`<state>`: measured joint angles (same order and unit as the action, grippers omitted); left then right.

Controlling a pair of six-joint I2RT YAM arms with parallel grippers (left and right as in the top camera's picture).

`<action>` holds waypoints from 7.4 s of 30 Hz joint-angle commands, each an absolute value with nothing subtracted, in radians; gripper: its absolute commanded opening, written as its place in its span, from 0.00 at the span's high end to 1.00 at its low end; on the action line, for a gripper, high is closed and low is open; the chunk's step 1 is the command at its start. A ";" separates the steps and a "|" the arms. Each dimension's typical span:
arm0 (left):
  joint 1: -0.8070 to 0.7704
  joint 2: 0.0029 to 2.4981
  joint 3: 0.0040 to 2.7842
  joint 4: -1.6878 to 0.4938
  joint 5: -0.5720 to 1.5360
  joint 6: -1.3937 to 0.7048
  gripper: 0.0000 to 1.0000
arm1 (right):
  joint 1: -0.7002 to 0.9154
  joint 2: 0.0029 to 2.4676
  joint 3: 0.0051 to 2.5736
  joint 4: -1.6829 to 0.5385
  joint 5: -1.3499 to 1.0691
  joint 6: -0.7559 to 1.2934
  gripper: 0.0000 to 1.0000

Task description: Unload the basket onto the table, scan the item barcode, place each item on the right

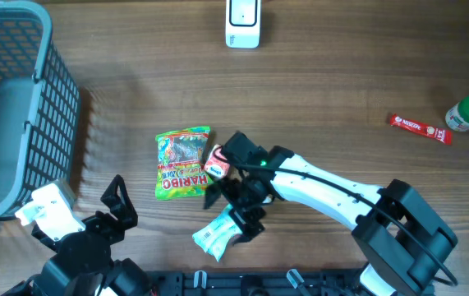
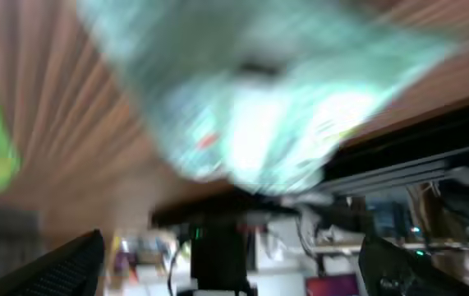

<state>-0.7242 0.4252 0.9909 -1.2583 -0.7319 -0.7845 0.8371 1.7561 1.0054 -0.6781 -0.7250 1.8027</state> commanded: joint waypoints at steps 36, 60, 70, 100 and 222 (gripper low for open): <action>-0.717 0.422 0.985 -1.258 -0.730 -0.797 0.00 | 0.823 2.019 1.016 -0.760 -0.399 1.641 0.51; -0.717 0.422 0.985 -1.258 -0.730 -0.797 0.00 | 0.823 1.439 1.234 -0.877 -0.127 1.233 0.61; -0.717 0.422 0.985 -1.258 -0.730 -0.797 0.00 | 0.823 1.411 1.234 -0.860 -0.101 1.258 0.55; -0.717 0.422 0.985 -1.258 -0.730 -0.797 0.00 | 0.603 2.095 1.272 1.007 0.604 0.151 0.84; -0.717 0.422 0.985 -1.258 -0.730 -0.797 0.00 | 0.671 2.071 1.630 -1.010 -0.206 -0.504 0.00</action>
<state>-0.7231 0.4252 0.9882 -1.2579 -0.7280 -0.7841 0.6655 2.0682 1.6947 -1.0462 -0.1905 -0.2535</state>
